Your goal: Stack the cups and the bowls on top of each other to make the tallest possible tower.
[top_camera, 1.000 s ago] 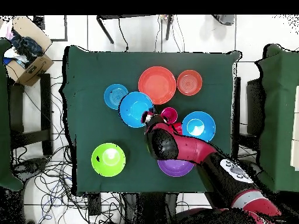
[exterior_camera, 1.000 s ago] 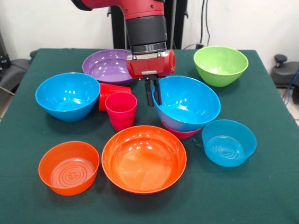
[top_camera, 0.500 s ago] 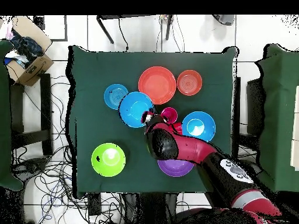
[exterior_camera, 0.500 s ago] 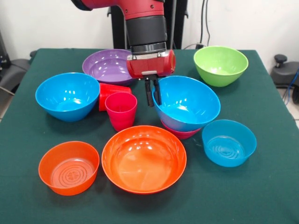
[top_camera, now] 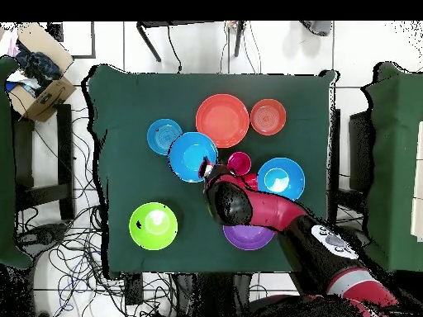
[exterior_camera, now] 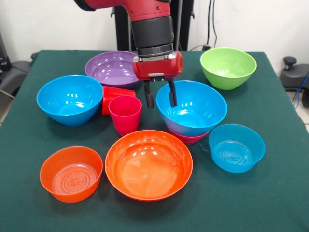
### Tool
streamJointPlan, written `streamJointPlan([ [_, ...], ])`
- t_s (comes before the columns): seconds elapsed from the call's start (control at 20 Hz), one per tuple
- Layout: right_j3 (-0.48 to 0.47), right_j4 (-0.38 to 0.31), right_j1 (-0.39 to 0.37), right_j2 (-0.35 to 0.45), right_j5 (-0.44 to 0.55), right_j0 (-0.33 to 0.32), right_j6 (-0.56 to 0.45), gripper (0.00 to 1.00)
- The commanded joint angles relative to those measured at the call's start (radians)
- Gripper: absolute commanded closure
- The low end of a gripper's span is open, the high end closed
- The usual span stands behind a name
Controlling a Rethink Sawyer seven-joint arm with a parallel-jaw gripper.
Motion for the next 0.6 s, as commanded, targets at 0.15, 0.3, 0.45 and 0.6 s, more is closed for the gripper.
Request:
streamJointPlan([
  [0.15,0.035,0.026,-0.063,0.051,0.219,-0.005,0.081,0.00],
  [0.3,0.036,0.018,-0.079,0.046,0.232,-0.004,0.081,0.00],
  [0.45,0.027,0.012,-0.087,0.023,0.240,0.011,0.084,0.00],
  [0.6,0.033,0.028,-0.120,0.041,0.272,0.003,0.087,0.00],
])
